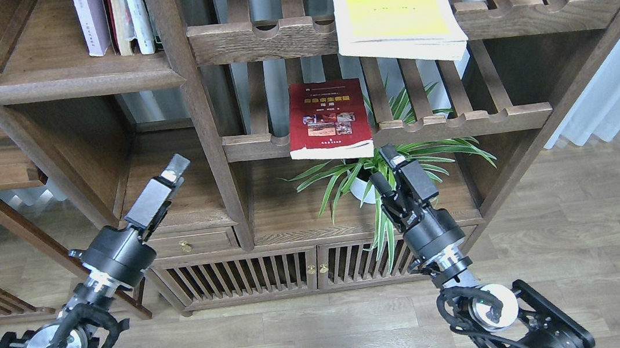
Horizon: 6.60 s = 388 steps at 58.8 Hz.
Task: Organize books on shelf
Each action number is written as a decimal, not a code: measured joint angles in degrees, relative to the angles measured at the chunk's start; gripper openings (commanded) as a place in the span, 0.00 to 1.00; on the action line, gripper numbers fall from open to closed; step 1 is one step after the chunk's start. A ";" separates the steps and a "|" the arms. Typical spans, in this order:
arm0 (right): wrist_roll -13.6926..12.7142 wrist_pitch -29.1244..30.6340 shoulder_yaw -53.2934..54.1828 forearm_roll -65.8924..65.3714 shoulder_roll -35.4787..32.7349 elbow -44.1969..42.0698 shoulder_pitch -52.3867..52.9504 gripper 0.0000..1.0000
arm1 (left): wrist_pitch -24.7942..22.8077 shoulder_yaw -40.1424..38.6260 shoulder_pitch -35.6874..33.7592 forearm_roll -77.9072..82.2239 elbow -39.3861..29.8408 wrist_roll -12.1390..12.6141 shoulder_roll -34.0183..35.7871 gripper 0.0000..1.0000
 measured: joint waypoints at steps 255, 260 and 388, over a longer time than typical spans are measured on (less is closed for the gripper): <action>7.32 -2.76 1.36 9.52 -15.57 29.57 1.17 0.03 | 0.01 -5.28 8.23 -0.79 0.05 0.16 0.01 1.00; 7.21 -1.01 1.23 9.55 -16.48 31.64 -1.55 0.03 | 0.01 -5.28 8.23 -0.79 0.06 0.15 0.00 1.00; 2.27 0.00 -27.97 10.53 -31.29 13.78 -12.73 0.04 | 0.01 16.27 18.97 -42.40 2.24 0.29 7.63 0.99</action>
